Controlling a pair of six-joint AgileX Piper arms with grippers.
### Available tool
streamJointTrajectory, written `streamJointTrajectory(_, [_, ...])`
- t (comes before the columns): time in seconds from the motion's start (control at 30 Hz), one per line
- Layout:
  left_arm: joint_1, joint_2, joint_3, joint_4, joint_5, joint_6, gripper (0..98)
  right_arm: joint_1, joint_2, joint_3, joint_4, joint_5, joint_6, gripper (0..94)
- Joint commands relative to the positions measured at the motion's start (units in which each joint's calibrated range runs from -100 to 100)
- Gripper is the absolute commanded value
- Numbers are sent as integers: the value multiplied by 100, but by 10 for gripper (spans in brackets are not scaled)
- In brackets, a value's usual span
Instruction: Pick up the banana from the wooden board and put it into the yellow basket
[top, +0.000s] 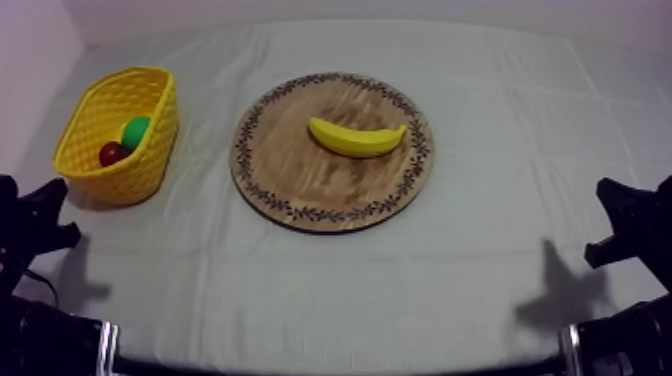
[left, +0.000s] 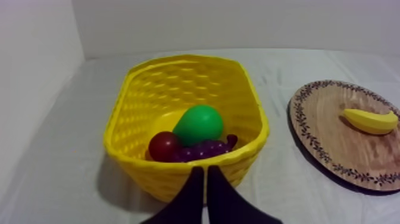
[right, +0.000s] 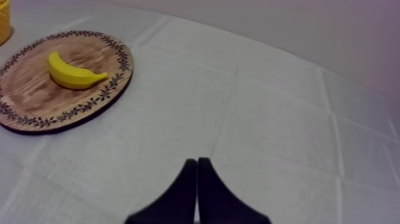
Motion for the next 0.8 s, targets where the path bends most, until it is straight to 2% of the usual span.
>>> streamJointTrajectory(0.0, [171,0,50,226,-68,56,0,0,0,-3,2,-4,0,3])
streamJointTrajectory(0.53, [167,34,-70,182,-11,-22,0,0,0,-3,2,-4,-3,3])
streamJointTrajectory(0.77, [181,617,-830,134,19,33,0,0,0,-3,2,-4,0,3])
